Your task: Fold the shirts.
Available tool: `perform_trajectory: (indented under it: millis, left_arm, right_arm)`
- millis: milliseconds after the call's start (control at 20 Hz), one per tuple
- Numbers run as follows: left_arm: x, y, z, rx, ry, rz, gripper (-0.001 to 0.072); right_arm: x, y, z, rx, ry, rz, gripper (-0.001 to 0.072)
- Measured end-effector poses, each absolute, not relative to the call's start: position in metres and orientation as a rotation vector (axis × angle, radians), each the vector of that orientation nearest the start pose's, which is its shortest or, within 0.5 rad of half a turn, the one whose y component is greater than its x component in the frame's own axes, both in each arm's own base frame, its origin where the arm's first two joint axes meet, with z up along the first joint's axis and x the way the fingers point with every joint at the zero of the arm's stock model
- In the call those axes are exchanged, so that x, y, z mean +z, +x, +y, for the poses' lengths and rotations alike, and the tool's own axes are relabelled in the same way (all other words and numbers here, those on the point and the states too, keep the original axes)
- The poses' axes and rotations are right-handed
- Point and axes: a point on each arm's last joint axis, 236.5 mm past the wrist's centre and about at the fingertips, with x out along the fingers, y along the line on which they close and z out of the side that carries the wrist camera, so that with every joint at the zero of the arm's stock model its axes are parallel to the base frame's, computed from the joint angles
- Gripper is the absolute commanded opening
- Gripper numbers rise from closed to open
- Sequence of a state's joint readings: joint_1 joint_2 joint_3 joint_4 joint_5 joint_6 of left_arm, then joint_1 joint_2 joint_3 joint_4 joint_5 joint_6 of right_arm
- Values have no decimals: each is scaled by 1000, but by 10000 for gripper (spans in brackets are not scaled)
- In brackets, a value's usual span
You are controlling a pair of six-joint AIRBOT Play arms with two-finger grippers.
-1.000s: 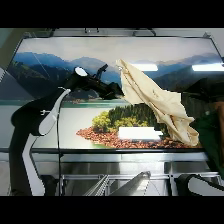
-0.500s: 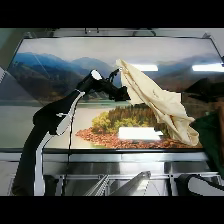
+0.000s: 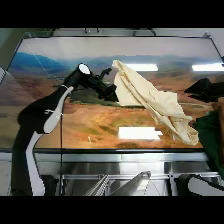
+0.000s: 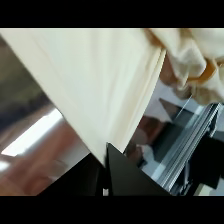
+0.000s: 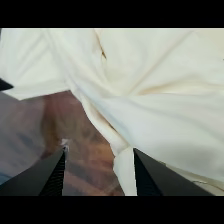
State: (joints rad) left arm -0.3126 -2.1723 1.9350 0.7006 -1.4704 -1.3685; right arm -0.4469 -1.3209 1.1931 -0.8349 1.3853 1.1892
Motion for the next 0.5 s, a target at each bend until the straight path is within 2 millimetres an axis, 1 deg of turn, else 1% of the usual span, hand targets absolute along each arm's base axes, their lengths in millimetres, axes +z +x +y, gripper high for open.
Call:
perform_trajectory:
  millis: [150,250,350,400,500]
  left_arm:
    - [-46,414,-253,-871,-374,1628,18]
    - [-37,403,-207,-820,-386,1647,18]
    - [-36,388,-173,-783,-411,1668,18]
    - [-38,377,-159,-774,-429,1682,19]
    - [-44,358,-139,-759,-466,1705,19]
  right_arm:
    - [40,370,-13,307,619,1221,461]
    - [23,354,-11,295,642,1288,461]
    - [4,335,-4,291,676,1362,460]
    - [-4,326,-1,291,693,1396,460]
    - [-17,305,7,297,722,1475,459]
